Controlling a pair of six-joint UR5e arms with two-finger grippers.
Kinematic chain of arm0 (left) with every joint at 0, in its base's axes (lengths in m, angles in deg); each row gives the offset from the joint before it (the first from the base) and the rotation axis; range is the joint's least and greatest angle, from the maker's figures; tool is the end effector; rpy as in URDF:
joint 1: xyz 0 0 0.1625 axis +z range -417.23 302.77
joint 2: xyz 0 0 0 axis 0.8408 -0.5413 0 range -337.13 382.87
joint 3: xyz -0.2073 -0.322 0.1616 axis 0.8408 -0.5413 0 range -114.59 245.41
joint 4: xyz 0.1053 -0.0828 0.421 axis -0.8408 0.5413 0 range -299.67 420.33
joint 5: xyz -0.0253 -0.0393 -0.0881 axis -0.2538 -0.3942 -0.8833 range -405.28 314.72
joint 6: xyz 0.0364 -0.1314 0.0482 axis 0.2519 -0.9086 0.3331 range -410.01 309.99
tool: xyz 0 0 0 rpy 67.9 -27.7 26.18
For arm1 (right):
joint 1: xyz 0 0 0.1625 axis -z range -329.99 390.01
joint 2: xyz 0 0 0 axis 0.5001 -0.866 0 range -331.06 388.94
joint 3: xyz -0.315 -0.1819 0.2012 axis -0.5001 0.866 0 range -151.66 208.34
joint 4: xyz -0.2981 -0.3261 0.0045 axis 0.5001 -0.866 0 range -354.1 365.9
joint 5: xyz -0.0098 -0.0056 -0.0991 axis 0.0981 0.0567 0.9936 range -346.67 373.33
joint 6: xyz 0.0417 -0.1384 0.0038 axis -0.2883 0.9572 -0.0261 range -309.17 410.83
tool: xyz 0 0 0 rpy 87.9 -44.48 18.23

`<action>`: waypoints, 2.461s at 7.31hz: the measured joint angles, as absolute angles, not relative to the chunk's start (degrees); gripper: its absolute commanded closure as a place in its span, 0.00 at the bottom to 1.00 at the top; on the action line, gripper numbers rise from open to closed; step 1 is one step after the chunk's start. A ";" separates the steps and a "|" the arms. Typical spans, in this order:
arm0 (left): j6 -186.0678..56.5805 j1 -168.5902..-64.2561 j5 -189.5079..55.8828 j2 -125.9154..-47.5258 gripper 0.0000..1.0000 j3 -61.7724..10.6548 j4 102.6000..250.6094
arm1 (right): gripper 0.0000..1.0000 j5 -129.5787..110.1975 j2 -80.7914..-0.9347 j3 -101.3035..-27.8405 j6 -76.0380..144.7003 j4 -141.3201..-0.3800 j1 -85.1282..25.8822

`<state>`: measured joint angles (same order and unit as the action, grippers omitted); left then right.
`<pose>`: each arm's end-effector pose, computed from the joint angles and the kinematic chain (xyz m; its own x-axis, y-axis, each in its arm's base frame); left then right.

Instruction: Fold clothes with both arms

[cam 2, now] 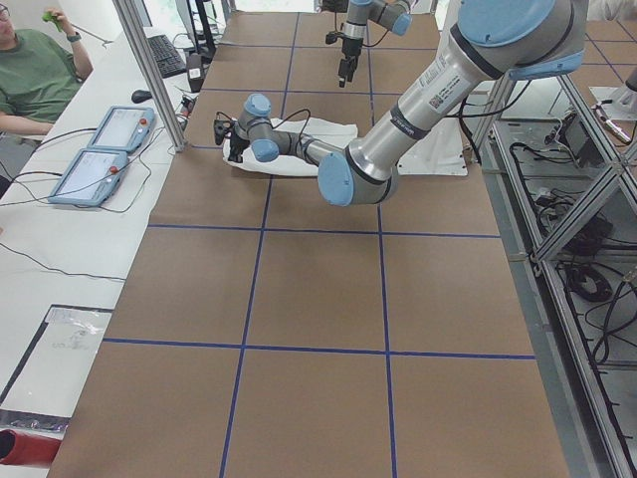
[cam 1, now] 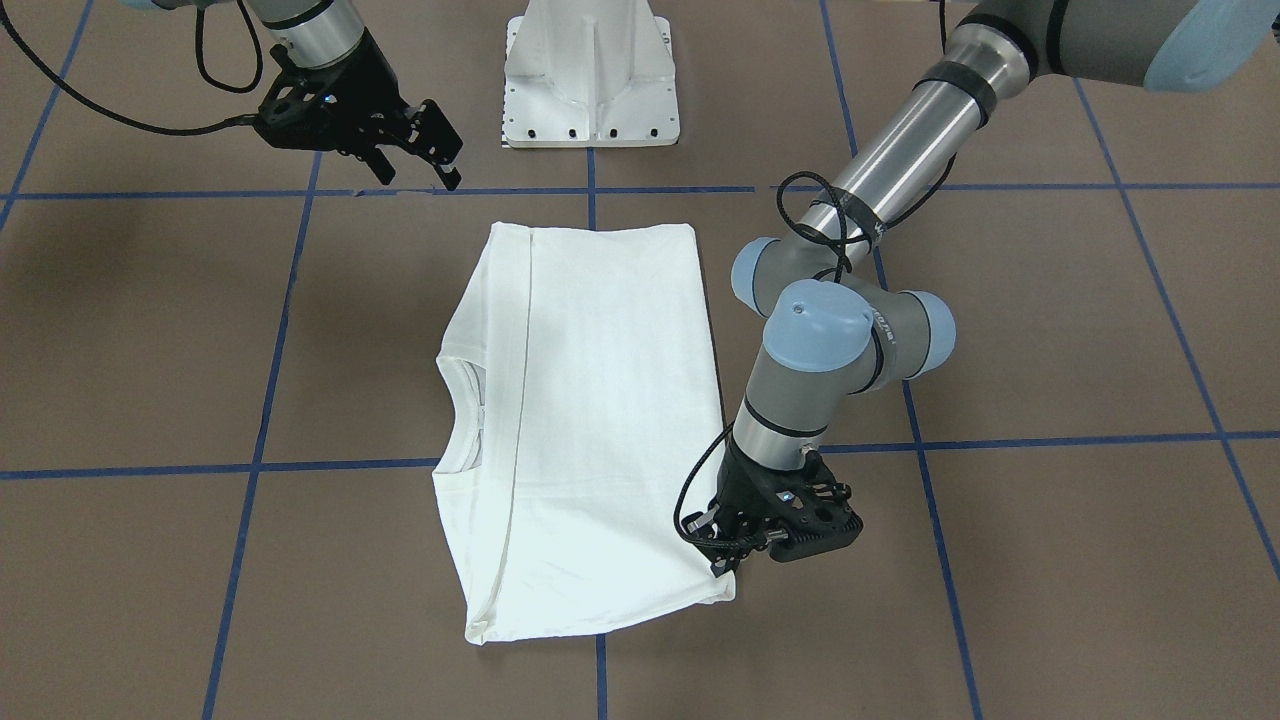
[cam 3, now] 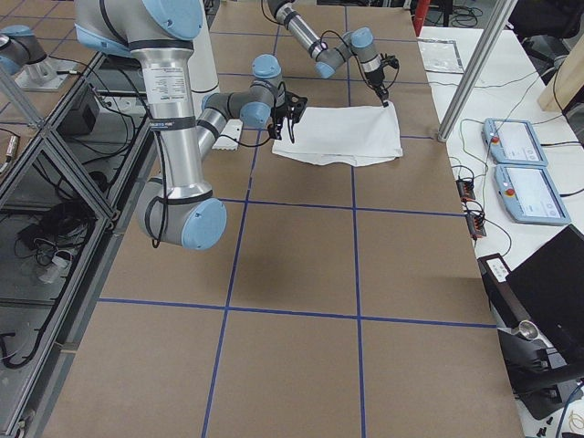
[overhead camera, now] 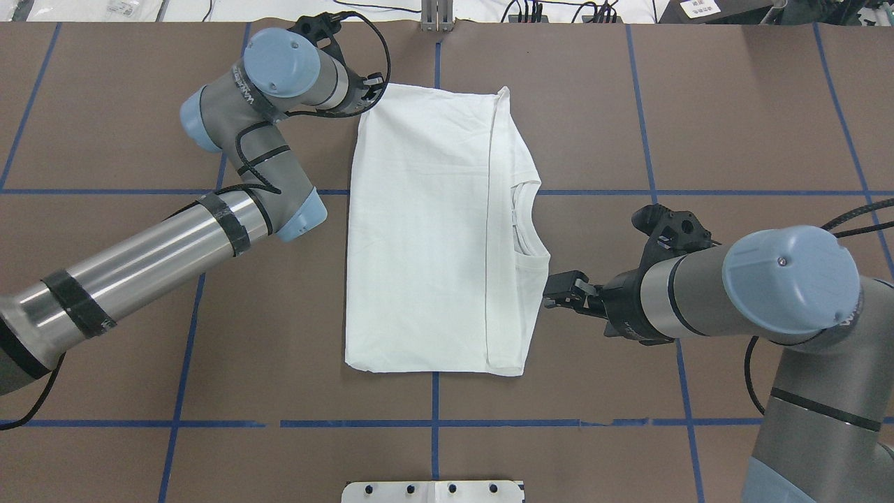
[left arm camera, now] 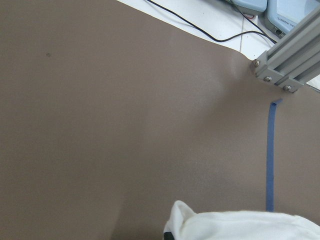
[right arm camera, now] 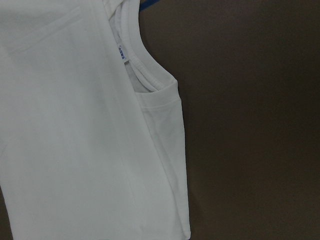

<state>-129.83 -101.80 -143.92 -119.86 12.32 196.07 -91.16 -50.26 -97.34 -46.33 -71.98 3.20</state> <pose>0.5694 -0.7177 0.2797 0.4399 -0.1879 -0.8781 0.5303 0.8435 0.0851 -0.4377 -0.3299 0.2533 0.4307 0.3529 0.8306 -0.3021 0.9237 -0.2358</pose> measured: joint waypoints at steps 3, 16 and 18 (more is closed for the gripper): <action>-123.00 -105.09 -146.42 -118.33 0.00 10.77 195.96 | 0.00 -90.01 -46.97 -92.66 -42.38 -72.58 1.77; -112.11 -106.62 -161.68 -91.07 0.00 -44.64 163.71 | 0.00 -78.22 -26.14 -72.54 -7.00 -95.00 13.24; -112.00 -106.62 -161.86 -90.99 0.00 -44.26 163.76 | 0.00 -78.27 -26.30 -72.48 -5.74 -96.45 13.28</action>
